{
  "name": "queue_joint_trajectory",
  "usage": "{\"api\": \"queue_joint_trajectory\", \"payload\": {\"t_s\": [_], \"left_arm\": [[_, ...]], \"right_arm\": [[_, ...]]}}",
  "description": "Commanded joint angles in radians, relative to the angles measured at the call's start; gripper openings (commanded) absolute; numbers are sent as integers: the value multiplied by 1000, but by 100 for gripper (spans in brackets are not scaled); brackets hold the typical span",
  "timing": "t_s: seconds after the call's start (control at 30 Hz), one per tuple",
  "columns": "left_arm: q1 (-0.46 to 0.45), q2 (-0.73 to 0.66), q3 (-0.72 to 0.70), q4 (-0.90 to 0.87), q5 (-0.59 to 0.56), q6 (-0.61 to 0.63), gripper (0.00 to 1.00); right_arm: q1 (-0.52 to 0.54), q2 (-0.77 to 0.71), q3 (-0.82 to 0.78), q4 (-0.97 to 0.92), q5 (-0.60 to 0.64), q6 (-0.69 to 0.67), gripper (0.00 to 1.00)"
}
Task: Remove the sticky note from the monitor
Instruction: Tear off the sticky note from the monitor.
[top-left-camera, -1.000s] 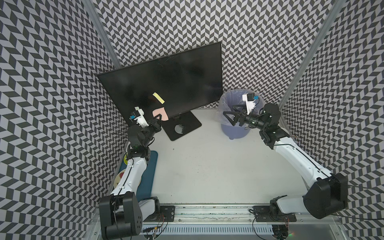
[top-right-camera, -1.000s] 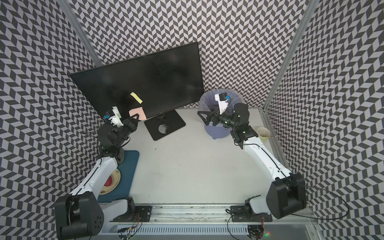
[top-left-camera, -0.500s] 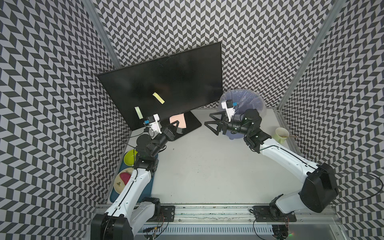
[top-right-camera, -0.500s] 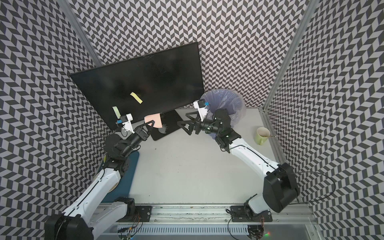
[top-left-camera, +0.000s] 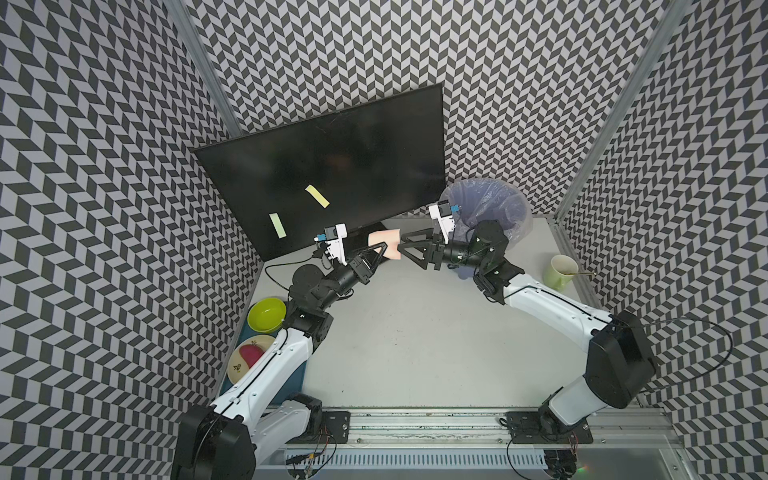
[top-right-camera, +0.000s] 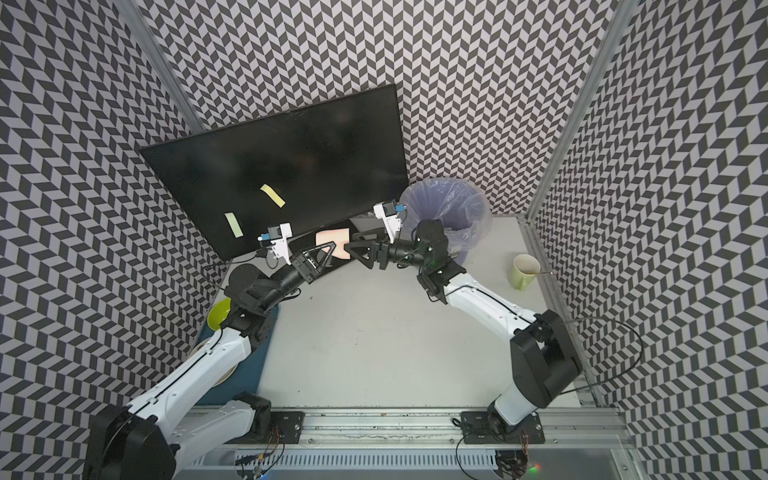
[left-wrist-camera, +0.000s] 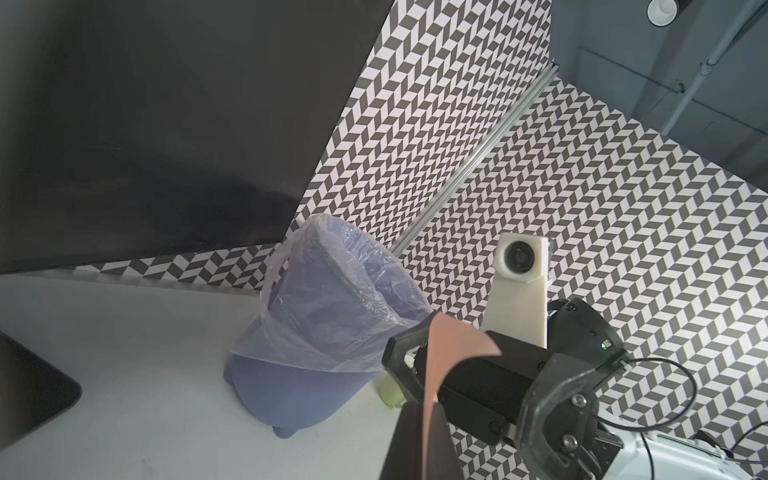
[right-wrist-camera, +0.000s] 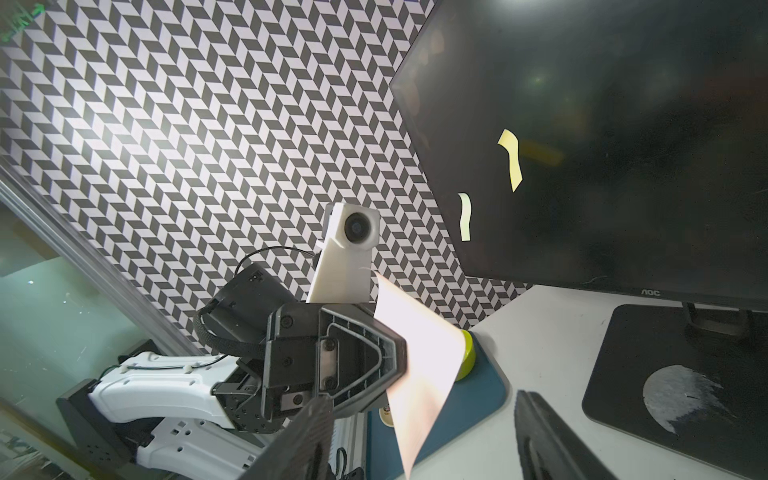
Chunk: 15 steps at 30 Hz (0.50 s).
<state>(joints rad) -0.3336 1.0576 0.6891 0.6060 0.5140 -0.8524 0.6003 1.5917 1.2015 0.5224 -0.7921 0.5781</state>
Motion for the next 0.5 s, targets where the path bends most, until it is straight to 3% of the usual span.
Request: {"api": "queue_joint_trajectory", "payload": {"t_s": [0.0, 0.2, 0.47], "left_arm": [[-13, 0, 39, 43, 17, -3, 0], [-18, 0, 58, 0, 30, 21, 0], [-19, 25, 77, -18, 43, 32, 13]], "right_arm": [[11, 17, 25, 94, -35, 36, 67], [12, 34, 29, 119, -49, 56, 57], [16, 29, 45, 123, -85, 65, 11]]}}
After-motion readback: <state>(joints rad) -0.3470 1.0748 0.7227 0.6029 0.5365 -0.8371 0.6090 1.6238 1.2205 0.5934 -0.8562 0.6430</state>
